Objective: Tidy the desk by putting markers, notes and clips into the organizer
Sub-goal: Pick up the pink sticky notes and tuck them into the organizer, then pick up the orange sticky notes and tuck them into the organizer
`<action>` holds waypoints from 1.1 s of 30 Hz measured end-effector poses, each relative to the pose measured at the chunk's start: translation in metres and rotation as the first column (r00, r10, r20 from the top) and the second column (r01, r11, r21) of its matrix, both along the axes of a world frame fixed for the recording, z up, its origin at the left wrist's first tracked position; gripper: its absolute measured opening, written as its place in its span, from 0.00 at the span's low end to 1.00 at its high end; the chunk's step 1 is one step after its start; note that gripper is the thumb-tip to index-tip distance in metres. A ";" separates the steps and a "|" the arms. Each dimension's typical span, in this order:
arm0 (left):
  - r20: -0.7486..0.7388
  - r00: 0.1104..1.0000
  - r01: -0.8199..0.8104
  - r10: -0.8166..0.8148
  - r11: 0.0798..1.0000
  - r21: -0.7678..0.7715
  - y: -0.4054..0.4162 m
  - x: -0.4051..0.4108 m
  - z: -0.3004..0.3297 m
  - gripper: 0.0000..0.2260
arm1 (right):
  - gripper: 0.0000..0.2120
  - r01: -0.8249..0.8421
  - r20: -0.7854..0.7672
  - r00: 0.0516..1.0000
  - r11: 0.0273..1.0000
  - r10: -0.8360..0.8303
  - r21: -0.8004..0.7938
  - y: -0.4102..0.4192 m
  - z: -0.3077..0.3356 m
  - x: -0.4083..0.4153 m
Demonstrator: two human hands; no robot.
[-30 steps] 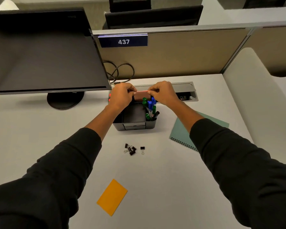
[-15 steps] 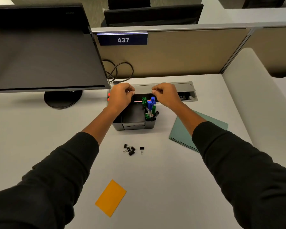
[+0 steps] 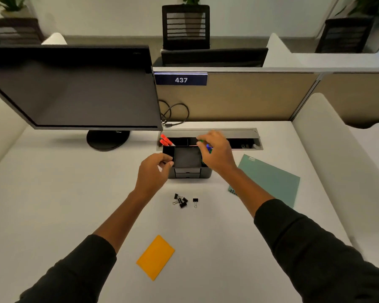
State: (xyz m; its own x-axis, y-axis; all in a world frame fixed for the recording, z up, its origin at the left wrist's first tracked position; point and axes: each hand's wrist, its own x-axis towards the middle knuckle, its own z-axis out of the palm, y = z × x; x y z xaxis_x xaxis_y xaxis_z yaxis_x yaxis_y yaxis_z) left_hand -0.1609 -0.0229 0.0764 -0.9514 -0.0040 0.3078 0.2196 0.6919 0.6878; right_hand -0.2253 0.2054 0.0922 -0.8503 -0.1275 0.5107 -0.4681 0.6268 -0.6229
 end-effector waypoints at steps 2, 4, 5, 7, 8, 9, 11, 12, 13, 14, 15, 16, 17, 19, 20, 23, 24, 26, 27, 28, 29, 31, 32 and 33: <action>0.001 1.000 -0.017 0.017 1.000 -0.005 -0.007 0.028 -0.005 0.04 | 0.07 -0.092 0.029 0.995 0.995 0.091 0.042 -0.019 -0.005 0.029; 0.017 0.999 -0.034 0.034 0.999 -0.022 -0.015 0.056 -0.015 0.04 | 0.09 -0.187 0.107 0.979 0.975 0.174 0.124 -0.037 -0.017 0.059; 0.029 0.999 -0.040 0.041 0.999 -0.033 -0.019 0.070 -0.021 0.05 | 0.09 -0.243 0.152 0.964 0.957 0.219 0.158 -0.045 -0.024 0.074; 0.062 0.996 -0.054 0.058 0.997 -0.056 -0.027 0.099 -0.037 0.06 | 0.11 -0.362 0.282 0.911 0.911 0.301 0.198 -0.059 -0.042 0.102; 0.093 0.993 -0.065 0.071 0.996 -0.067 -0.031 0.113 -0.047 0.07 | 0.12 -0.417 0.357 0.875 0.884 0.327 0.211 -0.065 -0.050 0.116; 0.133 0.987 -0.079 0.089 0.994 -0.080 -0.035 0.127 -0.055 0.08 | 0.13 -0.467 0.415 0.840 0.855 0.350 0.224 -0.071 -0.058 0.129; 0.216 0.968 -0.103 0.125 0.989 -0.110 -0.042 0.153 -0.075 0.11 | 0.16 -0.552 0.496 0.779 0.795 0.383 0.253 -0.079 -0.070 0.152; 0.251 0.958 -0.110 0.138 0.986 -0.123 -0.044 0.167 -0.083 0.13 | 0.17 -0.589 0.536 0.749 0.762 0.390 0.269 -0.082 -0.075 0.161; 0.285 0.947 -0.115 0.150 0.984 -0.136 -0.046 0.179 -0.091 0.15 | 0.19 -0.623 0.574 0.720 0.727 0.390 0.288 -0.085 -0.080 0.169; 0.317 0.935 -0.116 0.161 0.981 -0.155 -0.047 0.191 -0.098 0.19 | 0.21 -0.655 0.614 0.692 0.688 0.381 0.311 -0.087 -0.084 0.176; 0.346 0.923 -0.111 0.170 0.977 -0.184 -0.048 0.202 -0.105 0.22 | 0.24 -0.683 0.643 0.669 0.650 0.374 0.332 -0.089 -0.088 0.181; 0.371 0.911 -0.104 0.181 0.971 -0.217 -0.048 0.212 -0.111 0.25 | 0.27 -0.704 0.665 0.651 0.617 0.366 0.351 -0.090 -0.093 0.186; 0.390 0.901 -0.096 0.192 0.963 -0.251 -0.047 0.220 -0.117 0.28 | 0.30 -0.721 0.680 0.639 0.587 0.360 0.368 -0.090 -0.098 0.190; 0.415 0.888 -0.072 0.201 0.950 -0.305 -0.043 0.233 -0.123 0.30 | 0.34 -0.732 0.672 0.646 0.544 0.362 0.411 -0.089 -0.103 0.196; 0.419 0.886 -0.058 0.199 0.944 -0.325 -0.040 0.238 -0.123 0.30 | 0.35 -0.734 0.670 0.649 0.530 0.362 0.425 -0.089 -0.103 0.198; 0.443 0.872 -0.026 0.207 0.924 -0.380 -0.030 0.245 -0.116 0.28 | 0.35 -0.735 0.659 0.656 0.506 0.367 0.450 -0.090 -0.101 0.202; 0.455 0.865 -0.018 0.214 0.917 -0.398 -0.027 0.246 -0.114 0.29 | 0.35 -0.736 0.662 0.656 0.499 0.363 0.457 -0.091 -0.101 0.203; 0.472 0.851 -0.009 0.229 0.906 -0.424 -0.022 0.247 -0.113 0.33 | 0.36 -0.734 0.665 0.660 0.491 0.349 0.469 -0.093 -0.102 0.204; 0.477 0.847 -0.010 0.235 0.904 -0.427 -0.020 0.247 -0.113 0.35 | 0.37 -0.730 0.666 0.663 0.491 0.342 0.474 -0.093 -0.102 0.205; 0.482 0.843 -0.016 0.240 0.906 -0.423 -0.019 0.246 -0.113 0.37 | 0.38 -0.725 0.663 0.668 0.498 0.339 0.476 -0.093 -0.102 0.205; 0.484 0.841 -0.022 0.243 0.909 -0.417 -0.018 0.245 -0.113 0.39 | 0.39 -0.719 0.658 0.673 0.507 0.337 0.475 -0.093 -0.102 0.206; 0.482 0.842 -0.032 0.245 0.912 -0.408 -0.017 0.242 -0.112 0.41 | 0.41 -0.707 0.653 0.679 0.539 0.336 0.458 -0.092 -0.100 0.206; 0.480 0.843 -0.032 0.243 0.913 -0.407 -0.017 0.240 -0.111 0.41 | 0.42 -0.702 0.654 0.679 0.557 0.334 0.444 -0.091 -0.099 0.206; 0.482 0.843 -0.029 0.240 0.914 -0.404 -0.017 0.238 -0.110 0.41 | 0.42 -0.698 0.656 0.677 0.575 0.334 0.427 -0.090 -0.099 0.207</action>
